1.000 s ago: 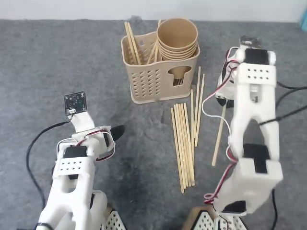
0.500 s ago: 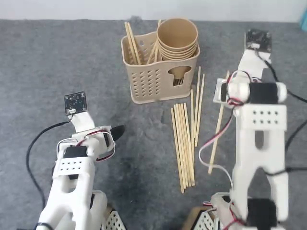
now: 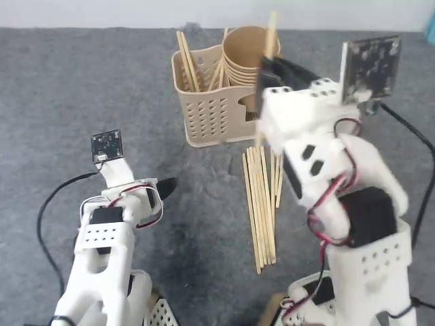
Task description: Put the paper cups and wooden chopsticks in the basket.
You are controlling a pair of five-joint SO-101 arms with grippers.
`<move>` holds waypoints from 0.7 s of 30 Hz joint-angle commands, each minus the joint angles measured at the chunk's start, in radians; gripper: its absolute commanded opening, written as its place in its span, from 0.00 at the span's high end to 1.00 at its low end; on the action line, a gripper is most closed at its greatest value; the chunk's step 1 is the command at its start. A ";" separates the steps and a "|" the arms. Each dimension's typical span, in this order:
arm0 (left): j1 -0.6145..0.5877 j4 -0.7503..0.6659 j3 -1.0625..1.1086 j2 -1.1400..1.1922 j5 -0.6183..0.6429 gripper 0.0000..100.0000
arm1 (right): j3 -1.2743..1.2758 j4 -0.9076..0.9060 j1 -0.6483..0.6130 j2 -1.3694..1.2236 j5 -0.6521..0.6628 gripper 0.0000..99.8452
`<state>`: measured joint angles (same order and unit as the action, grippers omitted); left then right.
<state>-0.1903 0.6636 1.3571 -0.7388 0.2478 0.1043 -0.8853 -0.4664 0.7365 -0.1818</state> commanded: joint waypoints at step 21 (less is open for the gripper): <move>-0.003 -0.018 -0.002 -0.028 0.003 0.66 | -0.196 0.886 0.018 -0.624 0.141 0.99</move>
<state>-0.1903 0.6636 1.3571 -0.7388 0.2478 0.0000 -0.0261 -0.4849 0.1626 -0.0560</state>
